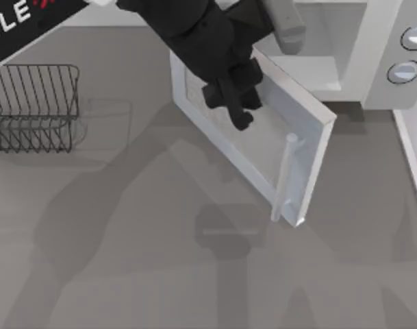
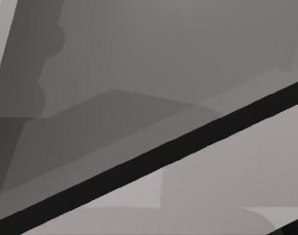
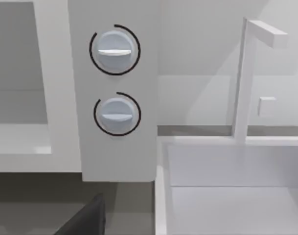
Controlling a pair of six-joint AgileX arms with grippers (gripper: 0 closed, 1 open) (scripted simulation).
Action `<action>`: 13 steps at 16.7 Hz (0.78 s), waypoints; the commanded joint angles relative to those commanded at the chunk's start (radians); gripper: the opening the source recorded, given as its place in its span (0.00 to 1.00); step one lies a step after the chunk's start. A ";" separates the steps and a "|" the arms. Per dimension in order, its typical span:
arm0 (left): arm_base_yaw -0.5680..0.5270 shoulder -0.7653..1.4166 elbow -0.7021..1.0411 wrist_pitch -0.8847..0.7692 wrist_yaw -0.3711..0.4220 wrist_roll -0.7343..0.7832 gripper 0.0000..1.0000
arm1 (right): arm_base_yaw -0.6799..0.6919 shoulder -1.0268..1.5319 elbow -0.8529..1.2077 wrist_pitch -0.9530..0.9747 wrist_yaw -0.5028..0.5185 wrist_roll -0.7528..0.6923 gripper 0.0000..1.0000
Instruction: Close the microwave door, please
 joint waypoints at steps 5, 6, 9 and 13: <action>-0.020 0.029 -0.005 -0.029 0.012 -0.003 0.00 | 0.000 0.000 0.000 0.000 0.000 0.000 1.00; -0.028 0.042 -0.003 -0.038 0.014 -0.008 0.00 | 0.000 0.000 0.000 0.000 0.000 0.000 1.00; -0.043 0.064 0.015 -0.047 0.010 -0.025 0.00 | 0.000 0.000 0.000 0.000 0.000 0.000 1.00; -0.036 0.045 0.063 -0.007 -0.014 -0.038 0.00 | 0.000 0.000 0.000 0.000 0.000 0.000 1.00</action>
